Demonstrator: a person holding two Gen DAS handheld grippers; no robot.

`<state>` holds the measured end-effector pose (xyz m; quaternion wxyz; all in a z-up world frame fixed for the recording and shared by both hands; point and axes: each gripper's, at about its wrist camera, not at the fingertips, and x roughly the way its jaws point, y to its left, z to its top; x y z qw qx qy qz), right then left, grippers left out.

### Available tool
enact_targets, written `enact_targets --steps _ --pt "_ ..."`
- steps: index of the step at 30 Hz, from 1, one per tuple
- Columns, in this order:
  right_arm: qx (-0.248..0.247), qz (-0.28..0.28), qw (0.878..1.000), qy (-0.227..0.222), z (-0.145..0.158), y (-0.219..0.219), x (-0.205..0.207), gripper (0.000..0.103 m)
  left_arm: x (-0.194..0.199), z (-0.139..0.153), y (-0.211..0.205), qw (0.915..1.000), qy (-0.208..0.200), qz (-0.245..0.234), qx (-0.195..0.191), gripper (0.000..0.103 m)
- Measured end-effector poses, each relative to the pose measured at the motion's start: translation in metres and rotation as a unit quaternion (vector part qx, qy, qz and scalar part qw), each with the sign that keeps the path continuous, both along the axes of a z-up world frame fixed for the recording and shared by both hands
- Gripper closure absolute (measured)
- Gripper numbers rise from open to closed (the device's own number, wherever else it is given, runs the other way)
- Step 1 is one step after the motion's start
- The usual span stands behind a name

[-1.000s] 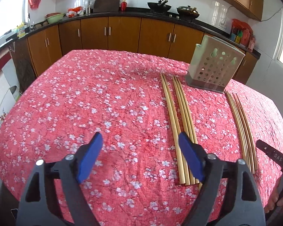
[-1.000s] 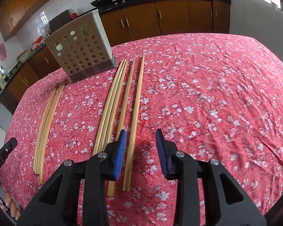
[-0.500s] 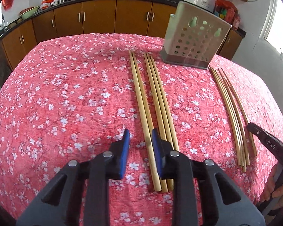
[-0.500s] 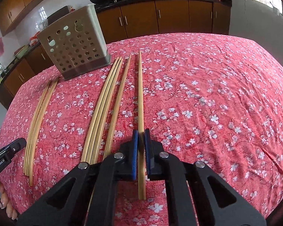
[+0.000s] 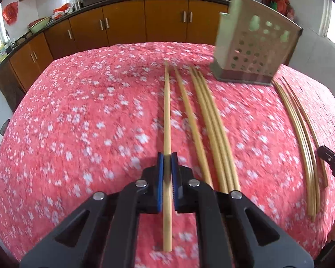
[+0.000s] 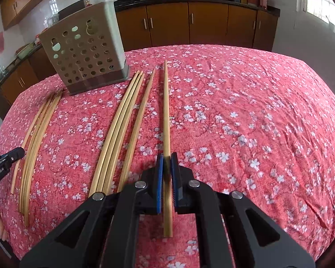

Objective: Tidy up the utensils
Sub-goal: 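Close the left tool on its chopstick while the right tool closes on another, then lift both chopsticks over the utensil holder and open both tools to drop them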

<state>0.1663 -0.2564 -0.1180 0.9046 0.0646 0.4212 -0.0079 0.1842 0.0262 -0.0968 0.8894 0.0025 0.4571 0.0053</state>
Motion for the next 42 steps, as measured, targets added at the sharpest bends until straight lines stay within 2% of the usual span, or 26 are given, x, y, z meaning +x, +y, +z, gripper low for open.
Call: enact_targets --steps 4,6,9,13,24,26,28,33,37,42 --pt "0.013 -0.03 0.999 0.001 0.0 -0.023 0.021 0.095 0.017 -0.001 0.024 0.9998 -0.004 0.017 -0.013 0.095" --pt "0.024 -0.045 0.999 0.0 -0.001 -0.037 0.029 0.095 0.017 -0.002 0.034 0.9993 -0.009 0.009 -0.035 0.094" --pt "0.031 -0.047 0.998 -0.004 -0.002 -0.046 0.031 0.095 0.011 -0.004 0.042 0.9985 -0.018 0.002 -0.053 0.094" --pt "0.014 -0.041 0.999 -0.01 -0.003 -0.045 0.025 0.095 0.0 -0.005 0.044 0.9975 -0.025 -0.004 -0.065 0.094" --pt "0.013 -0.035 0.999 -0.011 -0.001 -0.04 0.012 0.095 -0.014 -0.004 0.037 0.9984 -0.027 -0.002 -0.05 0.095" --pt "0.017 -0.037 0.999 -0.024 0.008 -0.043 0.004 0.095 -0.014 0.0 0.038 0.9984 -0.024 0.0 -0.051 0.095" --pt "0.016 -0.04 0.998 -0.051 0.023 -0.046 -0.002 0.095 -0.019 0.009 0.042 0.998 -0.037 0.001 -0.052 0.095" --pt "0.008 -0.043 0.992 -0.121 0.067 -0.055 -0.017 0.095 -0.032 0.058 0.046 0.9928 -0.106 -0.001 -0.055 0.095" --pt "0.012 -0.046 0.984 -0.174 0.102 -0.061 -0.025 0.095 -0.038 0.099 0.051 0.9849 -0.162 0.005 -0.062 0.095" --pt "0.012 -0.052 0.977 -0.208 0.129 -0.068 -0.021 0.095 -0.035 0.14 0.056 0.9748 -0.213 0.018 -0.063 0.095"
